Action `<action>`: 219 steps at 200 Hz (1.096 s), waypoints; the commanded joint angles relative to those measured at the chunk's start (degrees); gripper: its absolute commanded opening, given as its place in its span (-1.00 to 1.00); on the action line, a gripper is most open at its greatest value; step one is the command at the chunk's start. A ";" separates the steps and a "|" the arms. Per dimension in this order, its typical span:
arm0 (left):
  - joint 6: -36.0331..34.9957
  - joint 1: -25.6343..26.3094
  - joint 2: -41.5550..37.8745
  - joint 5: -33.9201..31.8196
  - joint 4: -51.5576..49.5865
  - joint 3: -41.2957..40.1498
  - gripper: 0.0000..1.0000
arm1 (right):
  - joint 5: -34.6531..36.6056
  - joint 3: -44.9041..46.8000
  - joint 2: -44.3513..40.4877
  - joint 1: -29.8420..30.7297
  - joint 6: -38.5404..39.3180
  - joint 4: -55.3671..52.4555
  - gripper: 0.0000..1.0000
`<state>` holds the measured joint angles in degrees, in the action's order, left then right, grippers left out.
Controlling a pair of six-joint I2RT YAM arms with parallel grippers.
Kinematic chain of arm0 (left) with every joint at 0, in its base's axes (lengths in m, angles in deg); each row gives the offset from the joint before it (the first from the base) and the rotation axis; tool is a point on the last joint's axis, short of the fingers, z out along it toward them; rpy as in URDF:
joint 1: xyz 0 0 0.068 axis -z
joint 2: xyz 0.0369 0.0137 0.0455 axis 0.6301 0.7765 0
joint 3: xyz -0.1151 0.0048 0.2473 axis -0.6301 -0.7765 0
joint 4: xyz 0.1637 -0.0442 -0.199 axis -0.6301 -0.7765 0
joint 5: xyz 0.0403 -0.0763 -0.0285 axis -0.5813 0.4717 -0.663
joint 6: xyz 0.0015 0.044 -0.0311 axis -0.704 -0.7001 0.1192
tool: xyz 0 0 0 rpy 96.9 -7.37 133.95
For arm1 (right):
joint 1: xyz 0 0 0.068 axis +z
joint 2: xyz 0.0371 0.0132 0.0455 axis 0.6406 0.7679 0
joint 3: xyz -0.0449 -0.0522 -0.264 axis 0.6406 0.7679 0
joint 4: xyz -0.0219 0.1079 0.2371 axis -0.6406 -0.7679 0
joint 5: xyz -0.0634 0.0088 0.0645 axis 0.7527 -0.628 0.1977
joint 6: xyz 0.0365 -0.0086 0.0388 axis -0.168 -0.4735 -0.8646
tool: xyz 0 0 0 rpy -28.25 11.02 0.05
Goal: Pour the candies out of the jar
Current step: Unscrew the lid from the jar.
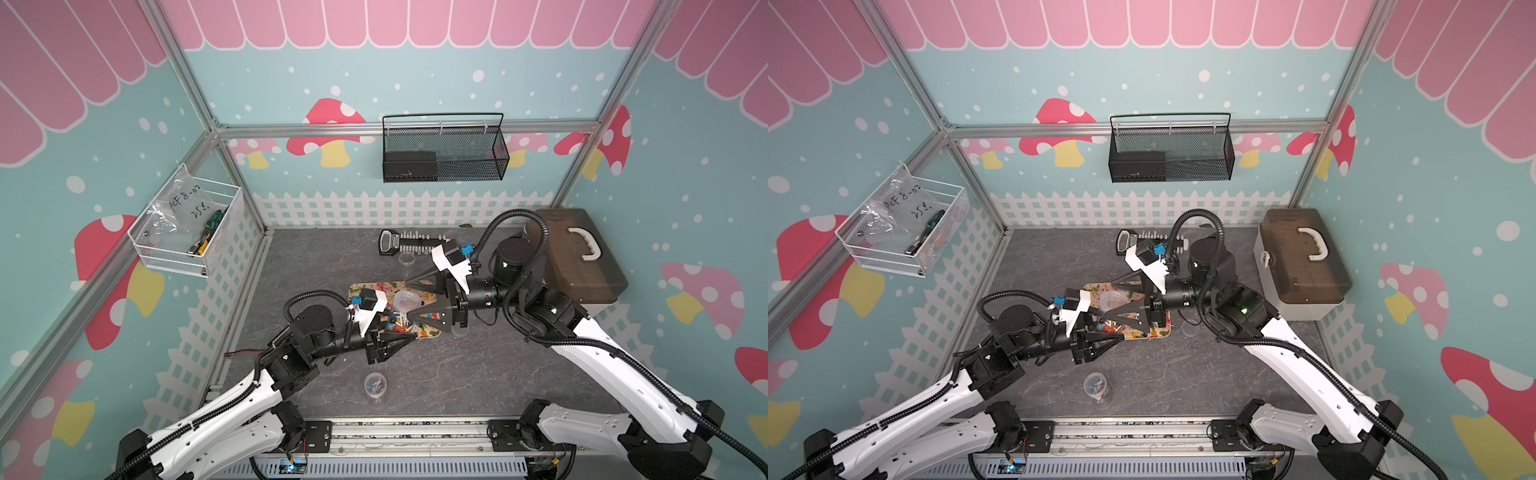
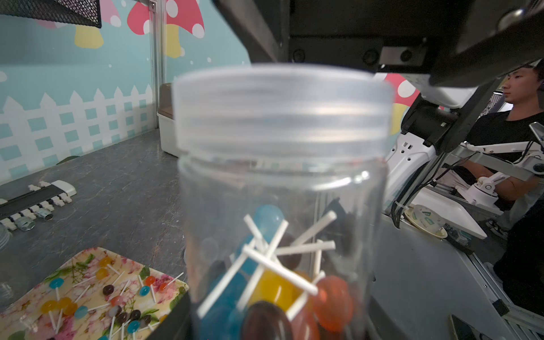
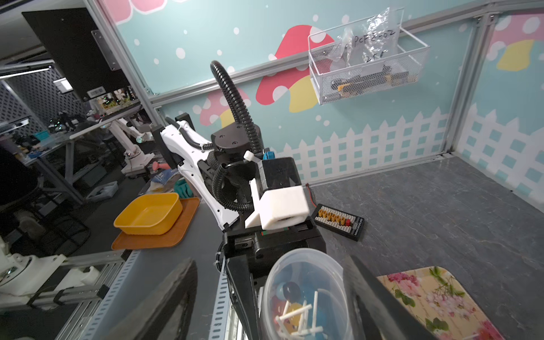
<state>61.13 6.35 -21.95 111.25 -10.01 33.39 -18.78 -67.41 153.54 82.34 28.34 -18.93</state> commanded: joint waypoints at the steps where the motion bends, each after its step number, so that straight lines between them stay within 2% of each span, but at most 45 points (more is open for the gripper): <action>1: 0.66 -0.15 -1.01 -1.72 0.71 -0.67 0.15 | 9.16 0.73 -1.79 0.95 -6.90 0.95 0.54; 47: -0.03 -0.14 -0.81 -2.73 0.24 -0.67 0.15 | 25.75 -5.62 1.01 6.43 -8.18 -12.96 0.54; 66: -0.26 -0.13 -0.82 -2.93 -0.14 -0.67 0.15 | 29.65 -7.23 2.31 7.57 -9.40 -16.17 0.54; 173: -0.83 -0.12 -0.31 -3.39 -0.44 -0.58 0.15 | 29.96 -7.08 4.92 9.88 -10.11 -15.67 0.50; 185: -0.83 -0.14 -0.13 -3.21 -0.37 -0.46 0.15 | 29.97 -7.02 4.96 9.97 -9.76 -15.26 0.43; 219: -0.84 -0.14 0.09 -3.03 -0.23 -0.41 0.15 | 30.08 -7.32 4.97 10.02 -8.53 -14.87 0.05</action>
<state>60.87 6.35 -21.62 108.30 -11.80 32.85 10.66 -73.20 158.32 92.04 18.59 -33.95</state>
